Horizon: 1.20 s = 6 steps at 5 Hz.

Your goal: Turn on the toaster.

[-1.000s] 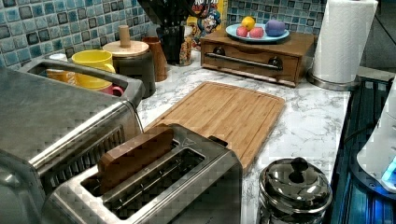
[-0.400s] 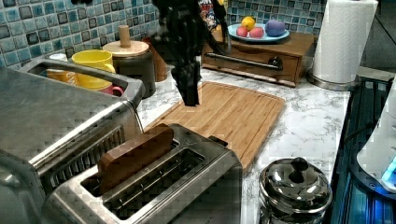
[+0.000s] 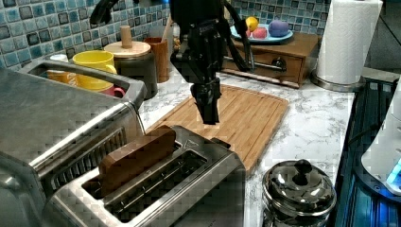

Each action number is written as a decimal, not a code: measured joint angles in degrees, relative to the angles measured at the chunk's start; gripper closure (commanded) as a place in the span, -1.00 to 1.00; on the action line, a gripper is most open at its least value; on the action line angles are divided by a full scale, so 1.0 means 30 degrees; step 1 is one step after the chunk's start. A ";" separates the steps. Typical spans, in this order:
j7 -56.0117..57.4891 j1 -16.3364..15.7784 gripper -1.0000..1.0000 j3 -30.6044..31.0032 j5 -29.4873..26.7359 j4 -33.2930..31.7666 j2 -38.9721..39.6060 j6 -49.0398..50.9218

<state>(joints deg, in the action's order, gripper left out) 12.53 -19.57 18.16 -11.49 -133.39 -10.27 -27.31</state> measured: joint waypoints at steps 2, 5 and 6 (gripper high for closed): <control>-0.0706 0.0112 1.00 -0.0685 -0.0242 -0.0933 -0.0252 -0.0275; -0.0690 -0.0033 1.00 -0.1471 -0.2059 -0.2313 -0.0961 -0.1744; -0.0536 -0.0061 1.00 -0.1310 -0.2059 -0.2462 -0.1058 -0.1735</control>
<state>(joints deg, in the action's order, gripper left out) 10.92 -19.75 14.23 -17.67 -140.78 -13.44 -32.51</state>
